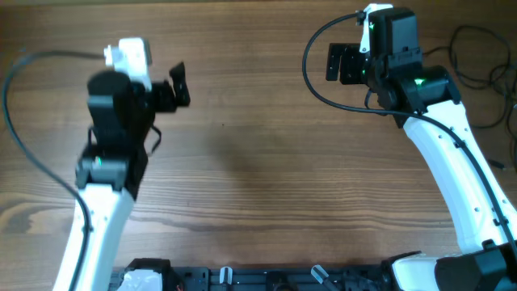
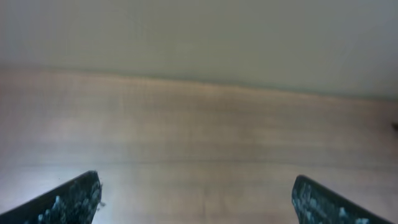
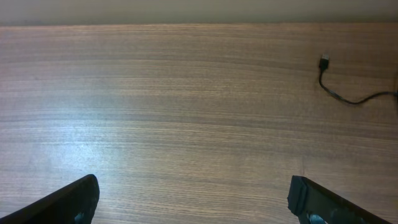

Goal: Untangle cables

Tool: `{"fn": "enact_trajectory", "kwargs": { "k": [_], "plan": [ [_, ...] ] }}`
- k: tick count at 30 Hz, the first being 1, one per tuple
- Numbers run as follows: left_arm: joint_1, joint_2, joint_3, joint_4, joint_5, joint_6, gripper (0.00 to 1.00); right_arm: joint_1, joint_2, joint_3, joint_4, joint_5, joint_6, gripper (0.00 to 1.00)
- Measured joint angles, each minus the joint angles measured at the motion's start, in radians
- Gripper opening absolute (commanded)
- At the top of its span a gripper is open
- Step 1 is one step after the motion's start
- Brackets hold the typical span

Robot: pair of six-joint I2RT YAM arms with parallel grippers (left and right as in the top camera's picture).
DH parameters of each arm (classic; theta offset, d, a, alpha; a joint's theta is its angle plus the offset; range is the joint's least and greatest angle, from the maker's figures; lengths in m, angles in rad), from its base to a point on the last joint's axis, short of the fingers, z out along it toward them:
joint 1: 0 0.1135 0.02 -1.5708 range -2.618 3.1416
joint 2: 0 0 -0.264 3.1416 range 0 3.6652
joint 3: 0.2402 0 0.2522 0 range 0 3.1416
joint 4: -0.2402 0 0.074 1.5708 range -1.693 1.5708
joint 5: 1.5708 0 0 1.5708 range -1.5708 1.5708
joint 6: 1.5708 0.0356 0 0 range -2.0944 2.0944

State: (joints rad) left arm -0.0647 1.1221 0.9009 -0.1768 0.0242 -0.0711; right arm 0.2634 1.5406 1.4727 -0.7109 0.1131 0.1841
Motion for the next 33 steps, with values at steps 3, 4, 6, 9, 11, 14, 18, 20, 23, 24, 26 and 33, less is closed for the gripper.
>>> {"fn": "enact_trajectory", "kwargs": {
  "k": [3,4,6,9,11,14,18,20,23,24,26,33],
  "plan": [
    [0.0,-0.082,-0.128,0.047,0.0,-0.027,1.0,0.0,0.0,0.0,0.0,0.0,0.0,1.0],
    [0.0,-0.111,-0.163,0.056,0.0,-0.033,1.0,0.0,0.0,0.0,0.0,0.0,0.0,1.0],
    [0.0,-0.172,-0.226,0.068,0.0,-0.044,1.0,0.0,0.0,0.0,0.0,0.0,0.0,0.99],
    [0.0,-0.284,-0.302,0.08,0.0,-0.051,1.0,0.0,0.0,0.0,0.0,0.0,0.0,1.0],
    [0.0,-0.369,-0.344,0.082,0.0,-0.055,1.0,0.0,0.0,0.0,0.0,0.0,0.002,1.0],
    [0.0,-0.486,-0.4,0.089,-0.007,-0.07,1.0,0.0,0.0,0.0,0.0,0.0,0.002,1.0],
    [0.002,-0.601,-0.478,0.092,-0.022,-0.106,1.0,0.0,0.0,0.0,0.0,0.0,0.002,1.0],
    [0.004,-0.62,-0.504,0.097,-0.029,-0.119,1.0,0.0,0.0,0.0,0.0,0.0,0.002,1.0],
    [0.005,-0.667,-0.546,0.105,-0.035,-0.131,1.0,0.0,0.0,0.0,0.0,0.0,0.002,1.0],
    [0.005,-0.682,-0.554,0.107,-0.036,-0.134,1.0,0.0,0.0,0.0,0.0,0.0,0.002,1.0],
    [0.005,-0.719,-0.57,0.11,-0.037,-0.137,1.0,0.0,0.0,0.0,0.0,0.0,0.002,1.0],
    [0.005,-0.819,-0.61,0.107,-0.039,-0.145,1.0,0.0,0.0,0.0,0.0,0.0,0.002,1.0]
  ]
}}
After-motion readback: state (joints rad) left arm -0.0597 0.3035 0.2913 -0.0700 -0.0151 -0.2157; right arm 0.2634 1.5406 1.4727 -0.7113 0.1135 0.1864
